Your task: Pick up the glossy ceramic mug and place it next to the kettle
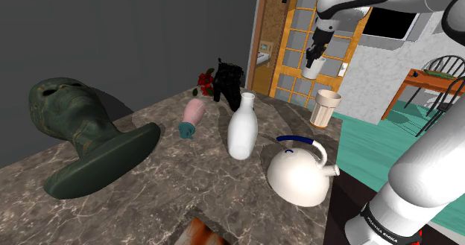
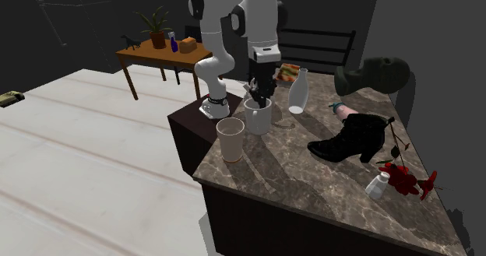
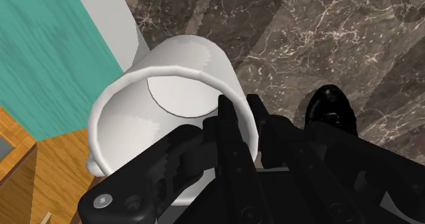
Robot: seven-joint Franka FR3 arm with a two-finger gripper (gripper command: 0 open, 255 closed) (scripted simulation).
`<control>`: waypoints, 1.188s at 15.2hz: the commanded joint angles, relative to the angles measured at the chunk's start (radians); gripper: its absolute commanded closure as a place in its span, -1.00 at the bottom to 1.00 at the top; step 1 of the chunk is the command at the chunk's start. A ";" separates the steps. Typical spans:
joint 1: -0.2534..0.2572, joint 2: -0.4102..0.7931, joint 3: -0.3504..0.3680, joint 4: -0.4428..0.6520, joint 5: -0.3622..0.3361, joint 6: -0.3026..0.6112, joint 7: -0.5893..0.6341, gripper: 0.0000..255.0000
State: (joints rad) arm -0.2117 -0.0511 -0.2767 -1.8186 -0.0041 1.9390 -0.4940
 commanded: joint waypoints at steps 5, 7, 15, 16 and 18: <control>0.000 0.004 0.000 0.082 0.001 -0.078 0.000 1.00; 0.016 -0.067 0.022 0.003 -0.023 -0.068 0.042 1.00; 0.058 -0.320 0.130 -0.252 -0.075 -0.069 0.210 1.00; 0.062 -0.349 0.145 -0.278 -0.077 -0.072 0.230 1.00; 0.072 -0.405 0.175 -0.326 -0.076 -0.082 0.270 1.00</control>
State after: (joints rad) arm -0.1449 -0.4224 -0.1188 -2.1187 -0.0798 1.8658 -0.2480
